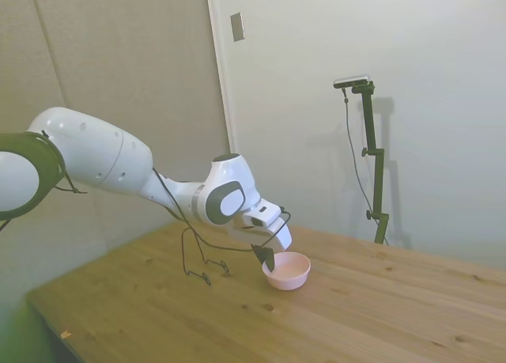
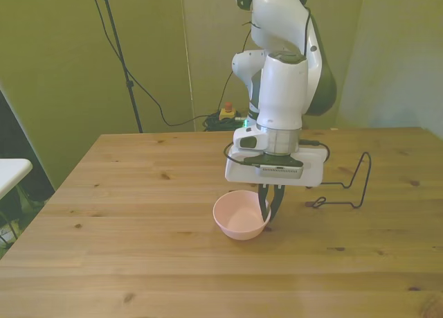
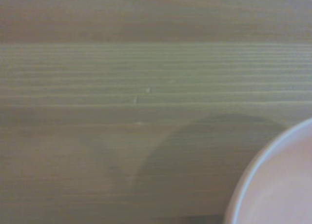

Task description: Load the bowl

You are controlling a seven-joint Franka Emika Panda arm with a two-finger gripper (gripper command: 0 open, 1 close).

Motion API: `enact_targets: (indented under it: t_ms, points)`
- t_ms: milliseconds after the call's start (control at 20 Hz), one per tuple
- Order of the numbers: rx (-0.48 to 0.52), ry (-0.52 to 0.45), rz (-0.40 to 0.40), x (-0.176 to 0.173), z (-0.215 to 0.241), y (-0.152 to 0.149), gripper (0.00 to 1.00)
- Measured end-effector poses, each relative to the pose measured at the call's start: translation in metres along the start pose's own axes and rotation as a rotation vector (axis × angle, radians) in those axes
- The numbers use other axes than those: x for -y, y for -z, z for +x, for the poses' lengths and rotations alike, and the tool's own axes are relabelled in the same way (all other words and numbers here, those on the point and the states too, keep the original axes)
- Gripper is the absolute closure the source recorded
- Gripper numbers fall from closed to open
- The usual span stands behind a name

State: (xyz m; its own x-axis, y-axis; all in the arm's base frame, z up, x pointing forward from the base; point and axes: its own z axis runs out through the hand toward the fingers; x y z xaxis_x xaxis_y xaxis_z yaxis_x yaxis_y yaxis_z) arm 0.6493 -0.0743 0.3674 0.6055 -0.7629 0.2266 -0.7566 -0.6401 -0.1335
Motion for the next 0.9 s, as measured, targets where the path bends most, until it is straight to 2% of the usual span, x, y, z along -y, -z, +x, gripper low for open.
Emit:
enact_targets:
  t_ms: [150,300,550,650,750,900]
  points:
    - [0.036,-0.015,0.030,0.001,0.005,0.013,1.00]
    - [0.093,-0.011,0.084,0.008,0.000,0.045,1.00]
    - [0.186,0.023,0.205,0.020,-0.034,0.142,1.00]
    - [0.263,0.068,0.237,0.012,-0.079,0.184,1.00]
    - [0.277,0.059,0.268,0.013,-0.080,0.182,1.00]
    - [0.307,0.028,0.354,0.012,-0.088,0.170,1.00]
